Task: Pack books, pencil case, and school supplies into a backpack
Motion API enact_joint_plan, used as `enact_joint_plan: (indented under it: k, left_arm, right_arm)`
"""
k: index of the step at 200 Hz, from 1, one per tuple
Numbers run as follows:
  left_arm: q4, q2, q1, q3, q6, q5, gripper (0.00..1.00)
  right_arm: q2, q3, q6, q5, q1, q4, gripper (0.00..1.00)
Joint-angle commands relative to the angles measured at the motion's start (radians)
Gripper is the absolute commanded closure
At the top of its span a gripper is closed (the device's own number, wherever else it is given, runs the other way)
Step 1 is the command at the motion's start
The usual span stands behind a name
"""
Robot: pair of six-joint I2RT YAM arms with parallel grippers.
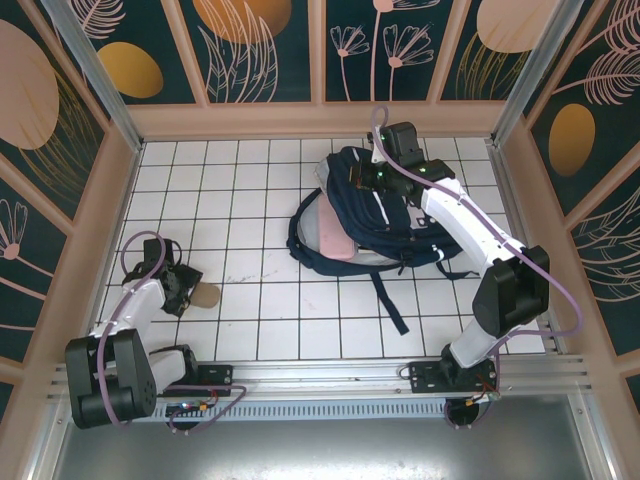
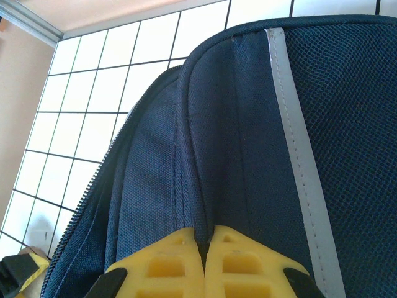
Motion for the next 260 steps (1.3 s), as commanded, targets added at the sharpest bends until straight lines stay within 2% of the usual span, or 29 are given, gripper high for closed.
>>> enact_joint_plan:
  k: [1, 24, 47, 61, 80, 107, 136, 181, 226, 260]
  left_arm:
    - [0.073, 0.006, -0.013, -0.028, -0.006, 0.062, 0.32]
    - [0.075, -0.006, -0.014, -0.005, 0.011, 0.088, 0.41]
    - [0.083, -0.017, -0.028, 0.024, 0.017, 0.113, 0.42]
    - [0.105, -0.023, -0.044, 0.034, 0.004, 0.144, 0.52]
    - [0.135, -0.019, -0.097, 0.064, -0.033, 0.161, 0.48]
    - [0.179, 0.026, -0.223, 0.153, -0.091, 0.150, 0.48]
    - [0.227, 0.145, -0.401, 0.317, -0.118, 0.120, 0.48]
    - [0.236, 0.455, -0.640, 0.654, -0.054, 0.111, 0.49]
    - [0.201, 0.719, -0.780, 0.901, -0.025, 0.114, 0.48]
    - [0.176, 0.811, -0.830, 0.964, -0.028, 0.113, 0.46]
  right_arm:
    - [-0.028, 0.002, 0.013, -0.036, 0.018, 0.115, 1.00]
    - [-0.032, 0.005, 0.014, -0.024, 0.015, 0.115, 1.00]
    - [-0.039, 0.004, 0.017, -0.018, 0.009, 0.113, 1.00]
    - [-0.046, 0.001, 0.019, -0.015, 0.005, 0.110, 1.00]
    - [-0.057, -0.003, 0.023, -0.010, -0.002, 0.106, 1.00]
    - [-0.073, -0.013, 0.031, -0.001, -0.009, 0.099, 1.00]
    - [-0.094, -0.023, 0.036, 0.007, -0.015, 0.089, 1.00]
    - [-0.120, -0.034, 0.042, 0.012, -0.028, 0.082, 1.00]
    - [-0.127, -0.035, 0.040, 0.013, -0.037, 0.076, 1.00]
    - [-0.127, -0.042, 0.042, 0.010, -0.039, 0.079, 1.00]
